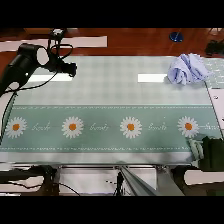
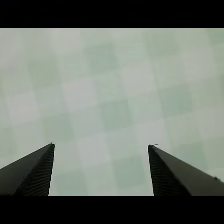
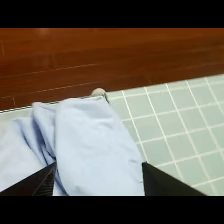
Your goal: Fold the shirts.
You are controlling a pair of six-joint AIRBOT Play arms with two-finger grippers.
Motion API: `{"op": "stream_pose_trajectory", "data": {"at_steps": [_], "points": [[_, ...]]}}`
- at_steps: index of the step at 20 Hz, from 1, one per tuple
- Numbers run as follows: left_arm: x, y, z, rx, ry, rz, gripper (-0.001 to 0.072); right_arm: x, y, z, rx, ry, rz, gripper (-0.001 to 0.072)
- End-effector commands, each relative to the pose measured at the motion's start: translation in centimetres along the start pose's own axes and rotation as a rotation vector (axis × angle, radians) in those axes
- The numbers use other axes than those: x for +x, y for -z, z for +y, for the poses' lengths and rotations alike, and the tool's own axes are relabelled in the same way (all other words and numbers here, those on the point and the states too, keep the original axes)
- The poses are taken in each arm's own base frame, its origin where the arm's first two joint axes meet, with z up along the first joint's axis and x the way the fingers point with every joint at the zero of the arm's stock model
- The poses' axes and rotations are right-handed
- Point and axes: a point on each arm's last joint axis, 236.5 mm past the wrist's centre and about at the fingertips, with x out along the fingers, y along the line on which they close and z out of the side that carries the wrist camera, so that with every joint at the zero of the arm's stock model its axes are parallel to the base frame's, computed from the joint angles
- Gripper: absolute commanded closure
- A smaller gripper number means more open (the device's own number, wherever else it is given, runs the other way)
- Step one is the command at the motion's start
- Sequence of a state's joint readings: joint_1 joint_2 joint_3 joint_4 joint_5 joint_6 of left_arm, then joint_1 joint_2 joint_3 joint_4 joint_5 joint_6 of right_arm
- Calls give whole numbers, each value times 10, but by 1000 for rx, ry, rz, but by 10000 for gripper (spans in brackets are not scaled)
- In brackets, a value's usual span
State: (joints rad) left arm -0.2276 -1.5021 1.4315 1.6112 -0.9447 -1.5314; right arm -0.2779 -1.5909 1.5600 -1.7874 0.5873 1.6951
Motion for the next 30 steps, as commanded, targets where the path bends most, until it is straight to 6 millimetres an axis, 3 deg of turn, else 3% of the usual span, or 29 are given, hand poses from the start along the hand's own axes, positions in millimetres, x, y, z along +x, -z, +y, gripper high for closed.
{"op": "stream_pose_trajectory", "data": {"at_steps": [1,5,9,11,14,21,22,27,28,30], "points": [[-2,17,-9,17,11,73,-12,41,39,-21,106,4,87,107],[-3,26,-19,33,22,114,-11,78,75,-11,93,-8,137,106],[-3,26,-28,33,44,113,-9,99,74,3,69,-31,74,105],[-3,26,-32,33,51,113,-8,105,73,6,51,-36,50,104],[-3,24,-34,37,55,108,-8,113,87,8,41,-39,81,102],[-3,16,-39,30,68,71,-7,119,106,43,-162,-90,122,117],[-3,16,-40,28,72,71,-7,121,114,44,-163,-92,145,156],[-4,16,-44,17,89,71,-7,122,152,27,-83,-55,286,641],[-4,16,-44,17,89,72,-7,121,154,19,-39,-36,301,688],[-8,16,-44,17,89,71,-7,113,148,5,43,-8,305,690]]}}
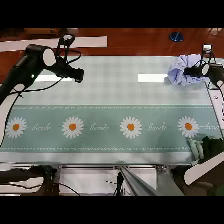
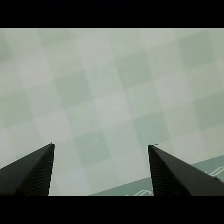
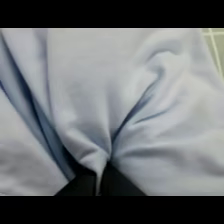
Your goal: Fold the shirts.
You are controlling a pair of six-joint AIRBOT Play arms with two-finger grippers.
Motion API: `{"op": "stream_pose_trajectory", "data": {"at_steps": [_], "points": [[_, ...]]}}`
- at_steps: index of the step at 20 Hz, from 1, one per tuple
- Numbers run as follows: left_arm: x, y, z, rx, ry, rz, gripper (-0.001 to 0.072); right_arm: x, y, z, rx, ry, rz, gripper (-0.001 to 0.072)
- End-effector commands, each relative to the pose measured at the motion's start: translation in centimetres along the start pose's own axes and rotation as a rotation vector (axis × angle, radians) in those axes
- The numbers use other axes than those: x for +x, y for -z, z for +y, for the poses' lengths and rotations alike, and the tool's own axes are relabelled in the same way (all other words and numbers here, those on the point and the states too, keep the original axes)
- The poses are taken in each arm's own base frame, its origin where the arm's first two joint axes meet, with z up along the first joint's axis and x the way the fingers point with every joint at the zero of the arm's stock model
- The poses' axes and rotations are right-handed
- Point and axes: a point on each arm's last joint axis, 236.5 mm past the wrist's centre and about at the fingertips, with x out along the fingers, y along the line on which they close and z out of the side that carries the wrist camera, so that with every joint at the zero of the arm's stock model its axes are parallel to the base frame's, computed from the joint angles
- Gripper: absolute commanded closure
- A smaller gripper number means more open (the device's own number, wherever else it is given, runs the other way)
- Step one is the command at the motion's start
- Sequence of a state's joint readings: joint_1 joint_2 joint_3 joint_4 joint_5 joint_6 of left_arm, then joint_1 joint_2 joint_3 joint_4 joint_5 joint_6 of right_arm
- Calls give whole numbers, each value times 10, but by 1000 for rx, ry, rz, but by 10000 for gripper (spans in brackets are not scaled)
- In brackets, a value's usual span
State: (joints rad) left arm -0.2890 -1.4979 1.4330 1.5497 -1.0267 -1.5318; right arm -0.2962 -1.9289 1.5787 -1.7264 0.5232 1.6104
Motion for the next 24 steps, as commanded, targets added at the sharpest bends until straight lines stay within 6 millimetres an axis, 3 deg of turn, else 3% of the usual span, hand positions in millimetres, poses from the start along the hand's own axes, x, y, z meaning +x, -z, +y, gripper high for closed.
{"op": "stream_pose_trajectory", "data": {"at_steps": [1,3,5,9,12,16,19,22,24], "points": [[-7,-2,-1,-1,4,-12,-6,-15,-1,-19,108,28,23,690],[-20,-10,-1,-1,3,-46,5,-46,-37,-26,106,36,-75,692],[-43,-27,-1,0,2,-108,5,-95,-82,-32,100,41,-204,693],[-118,-75,-1,4,-4,-302,5,-229,-158,-33,52,32,-464,693],[-202,-105,-2,8,-9,-489,5,-347,-192,-25,40,2,-665,693],[-325,-112,-4,13,-16,-736,2,-497,-202,-16,133,-115,-916,693],[-400,-92,-6,16,-19,-875,2,-582,-190,-15,168,-172,-1050,692],[-453,-64,-8,18,-21,-964,3,-624,-172,-8,194,-240,-1085,692],[-469,-44,-9,19,-20,-966,3,-627,-160,8,218,-333,-1033,692]]}}
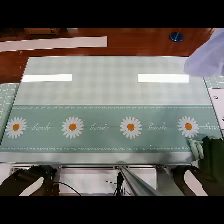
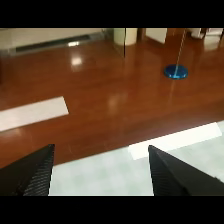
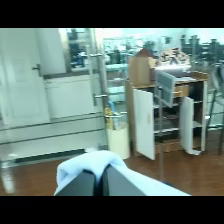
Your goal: Fold the shirts.
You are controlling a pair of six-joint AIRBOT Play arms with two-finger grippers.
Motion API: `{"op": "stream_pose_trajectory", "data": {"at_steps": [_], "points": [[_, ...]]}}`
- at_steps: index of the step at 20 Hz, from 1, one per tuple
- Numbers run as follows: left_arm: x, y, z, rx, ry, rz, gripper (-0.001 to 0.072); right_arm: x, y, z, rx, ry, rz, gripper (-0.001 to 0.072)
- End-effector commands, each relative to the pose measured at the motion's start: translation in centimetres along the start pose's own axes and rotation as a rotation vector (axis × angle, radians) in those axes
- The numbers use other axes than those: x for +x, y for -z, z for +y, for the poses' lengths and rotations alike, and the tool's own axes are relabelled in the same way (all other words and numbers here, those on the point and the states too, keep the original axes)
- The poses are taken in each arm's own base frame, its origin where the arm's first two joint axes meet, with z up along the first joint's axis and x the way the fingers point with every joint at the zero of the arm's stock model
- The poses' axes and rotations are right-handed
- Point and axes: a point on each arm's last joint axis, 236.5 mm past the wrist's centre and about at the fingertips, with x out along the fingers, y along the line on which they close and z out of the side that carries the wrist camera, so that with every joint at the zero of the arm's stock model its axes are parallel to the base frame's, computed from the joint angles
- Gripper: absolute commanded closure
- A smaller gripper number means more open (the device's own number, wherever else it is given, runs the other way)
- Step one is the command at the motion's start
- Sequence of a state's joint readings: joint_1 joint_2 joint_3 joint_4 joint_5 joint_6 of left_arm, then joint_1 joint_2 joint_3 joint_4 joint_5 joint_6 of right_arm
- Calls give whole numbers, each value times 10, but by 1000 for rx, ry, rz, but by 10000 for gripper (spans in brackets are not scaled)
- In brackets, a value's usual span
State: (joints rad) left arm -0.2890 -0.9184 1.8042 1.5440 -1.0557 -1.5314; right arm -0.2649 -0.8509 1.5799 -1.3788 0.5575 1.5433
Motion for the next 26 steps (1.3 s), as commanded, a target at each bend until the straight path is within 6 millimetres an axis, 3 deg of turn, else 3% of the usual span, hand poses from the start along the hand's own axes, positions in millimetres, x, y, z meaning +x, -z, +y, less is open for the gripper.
{"op": "stream_pose_trajectory", "data": {"at_steps": [1,3,7,13,16,20,21,22,23,24,26], "points": [[-51,-7,-1,1,1,-24,3,-30,2,32,119,-114,64,692],[-58,10,-2,2,3,47,3,-30,31,51,158,-189,187,692],[-46,53,-3,-3,9,205,3,-25,114,98,155,-353,497,691],[-14,122,-4,-7,14,387,3,-27,282,209,-32,-597,953,691],[-3,155,-7,-14,25,470,3,-52,374,287,-89,-741,1139,691],[5,191,-11,-23,39,559,3,-113,478,383,-131,-899,1282,689],[7,200,-11,-25,39,580,3,-128,496,399,-136,-922,1304,684],[8,208,-12,-26,41,599,3,-138,508,408,-148,-937,1314,590],[9,215,-12,-26,42,617,3,-146,513,414,-157,-949,1320,446],[10,221,-12,-27,42,631,3,-147,510,413,-161,-954,1319,388],[13,234,-12,-28,42,657,3,-135,485,401,-178,-954,1282,288]]}}
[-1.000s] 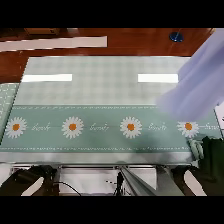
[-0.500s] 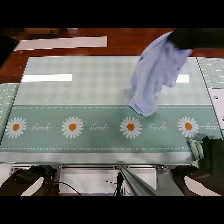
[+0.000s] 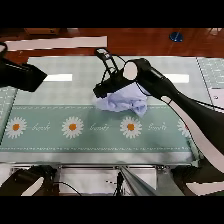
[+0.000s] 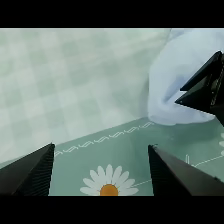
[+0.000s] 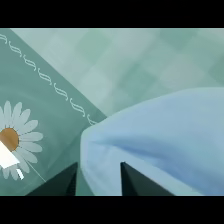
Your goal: Fold the shirts.
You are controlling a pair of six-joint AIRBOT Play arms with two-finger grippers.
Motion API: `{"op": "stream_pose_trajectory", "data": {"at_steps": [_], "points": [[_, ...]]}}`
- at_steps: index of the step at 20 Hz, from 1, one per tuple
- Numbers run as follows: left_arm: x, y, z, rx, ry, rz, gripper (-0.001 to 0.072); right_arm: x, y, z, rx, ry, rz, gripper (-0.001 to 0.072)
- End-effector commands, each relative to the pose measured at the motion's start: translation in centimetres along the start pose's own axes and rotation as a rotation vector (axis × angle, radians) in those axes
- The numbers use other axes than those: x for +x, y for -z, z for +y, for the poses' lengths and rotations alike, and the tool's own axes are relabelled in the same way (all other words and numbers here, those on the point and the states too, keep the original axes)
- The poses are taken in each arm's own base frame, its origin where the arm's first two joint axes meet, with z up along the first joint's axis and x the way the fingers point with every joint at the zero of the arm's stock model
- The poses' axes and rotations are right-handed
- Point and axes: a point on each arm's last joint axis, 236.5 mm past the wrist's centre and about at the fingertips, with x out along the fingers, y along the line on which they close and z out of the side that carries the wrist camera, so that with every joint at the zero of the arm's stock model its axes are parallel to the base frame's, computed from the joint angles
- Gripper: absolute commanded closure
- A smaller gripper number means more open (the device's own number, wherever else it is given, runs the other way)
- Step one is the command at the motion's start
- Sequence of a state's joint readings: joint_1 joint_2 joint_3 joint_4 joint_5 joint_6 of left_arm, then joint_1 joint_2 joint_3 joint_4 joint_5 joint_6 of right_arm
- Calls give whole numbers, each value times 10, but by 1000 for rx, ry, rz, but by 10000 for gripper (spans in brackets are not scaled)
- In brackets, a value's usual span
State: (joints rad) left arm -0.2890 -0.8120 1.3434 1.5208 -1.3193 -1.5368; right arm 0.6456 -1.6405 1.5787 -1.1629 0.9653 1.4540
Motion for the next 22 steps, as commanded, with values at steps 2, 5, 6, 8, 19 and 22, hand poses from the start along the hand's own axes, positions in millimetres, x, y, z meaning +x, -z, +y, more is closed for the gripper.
{"op": "stream_pose_trajectory", "data": {"at_steps": [2,5,6,8,19,22], "points": [[27,22,-2,-7,13,64,2,-47,-13,-15,-63,67,-47,175],[58,32,-20,-38,95,101,2,-147,-24,-91,-72,313,-125,155],[70,36,-30,-29,140,120,2,-181,-20,-121,-51,404,-133,155],[96,47,-46,-5,218,173,2,-245,8,-183,43,575,-106,156],[222,138,-102,-168,589,597,-13,-295,181,-315,626,539,25,156],[232,126,-89,-319,639,566,-13,-270,196,-316,629,497,41,156]]}}
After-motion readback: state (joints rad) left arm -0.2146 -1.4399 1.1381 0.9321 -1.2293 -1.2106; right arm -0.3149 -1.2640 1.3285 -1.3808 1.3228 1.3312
